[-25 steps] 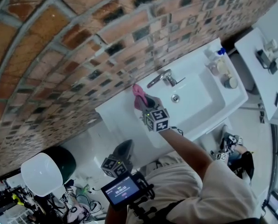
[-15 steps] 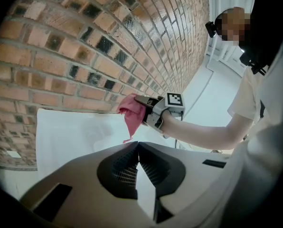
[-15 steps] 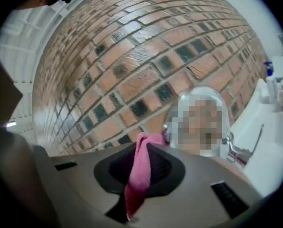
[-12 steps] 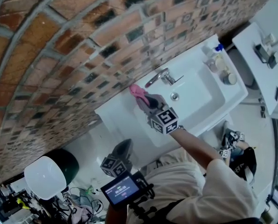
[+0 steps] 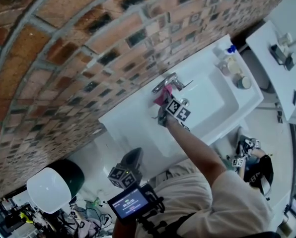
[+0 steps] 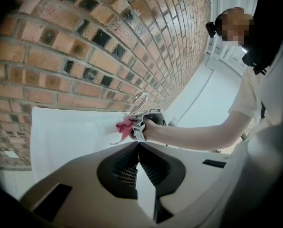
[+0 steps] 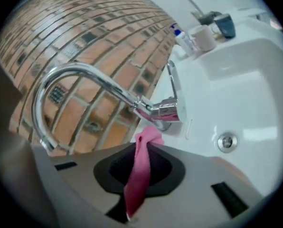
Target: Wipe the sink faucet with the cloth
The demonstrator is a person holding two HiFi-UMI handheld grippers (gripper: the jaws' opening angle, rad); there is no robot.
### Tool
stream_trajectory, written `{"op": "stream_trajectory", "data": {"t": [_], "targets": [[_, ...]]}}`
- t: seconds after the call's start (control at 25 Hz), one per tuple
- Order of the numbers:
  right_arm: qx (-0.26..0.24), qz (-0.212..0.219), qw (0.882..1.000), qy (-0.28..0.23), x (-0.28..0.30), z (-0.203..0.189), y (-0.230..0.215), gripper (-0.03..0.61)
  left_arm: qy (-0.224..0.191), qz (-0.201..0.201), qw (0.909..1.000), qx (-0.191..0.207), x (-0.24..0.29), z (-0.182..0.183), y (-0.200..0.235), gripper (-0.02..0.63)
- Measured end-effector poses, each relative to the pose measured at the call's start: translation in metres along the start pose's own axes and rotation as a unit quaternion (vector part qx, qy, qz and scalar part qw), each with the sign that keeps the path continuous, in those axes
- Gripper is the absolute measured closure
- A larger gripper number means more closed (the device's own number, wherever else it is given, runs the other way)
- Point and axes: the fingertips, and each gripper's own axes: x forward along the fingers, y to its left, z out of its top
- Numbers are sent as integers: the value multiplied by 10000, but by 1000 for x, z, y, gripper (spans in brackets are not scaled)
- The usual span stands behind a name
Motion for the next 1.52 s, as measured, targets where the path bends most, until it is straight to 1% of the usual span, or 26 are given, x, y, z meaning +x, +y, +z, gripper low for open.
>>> {"op": "stream_trajectory", "data": {"t": [0.04,0.08,0.16,0.32,0.48,0.68,0.76,0.92,1.04,1.16,1.28,1.4,1.52], "targets": [[166,54,9997,-156,8,5,-1,537,17,-13,10000,20,1,-1,-1,627],[224,108,9993,-286,15,11,0,537,27,-21,10000,53,2,-1,-2,626],[166,199,9987,-440,27,20,6,537,18,-28,9999,109,2,1,-3,626],[-3,305,9978,-591,39,35,15,537,-11,61,10000,59,-3,4,-1,626],[-185,384,9968,-671,34,43,25,537,-22,91,9999,56,-6,2,2,626],[-355,847,9913,-946,9,61,47,538,-16,98,9999,23,-5,-2,2,626],[-546,1058,9877,-1015,0,69,60,538,-19,98,9999,41,-5,-2,3,626],[-1174,1353,9783,-1041,-14,73,76,538,8,116,9999,34,-6,-2,-1,626],[-1810,1548,9645,-1143,-27,77,87,538,61,81,9999,114,-4,-3,-5,626],[-2444,1684,9464,-1277,-40,83,100,538,97,62,9998,146,-3,-6,-5,626],[-2977,1763,9285,-1351,-48,81,112,538,125,101,9998,153,-3,-7,-4,626],[-3522,1762,9088,-1375,-61,78,121,538,136,86,9998,142,1,-5,-10,626],[-4065,1760,8866,-1335,-71,73,127,538,171,123,9996,161,4,-7,-12,626]]}}
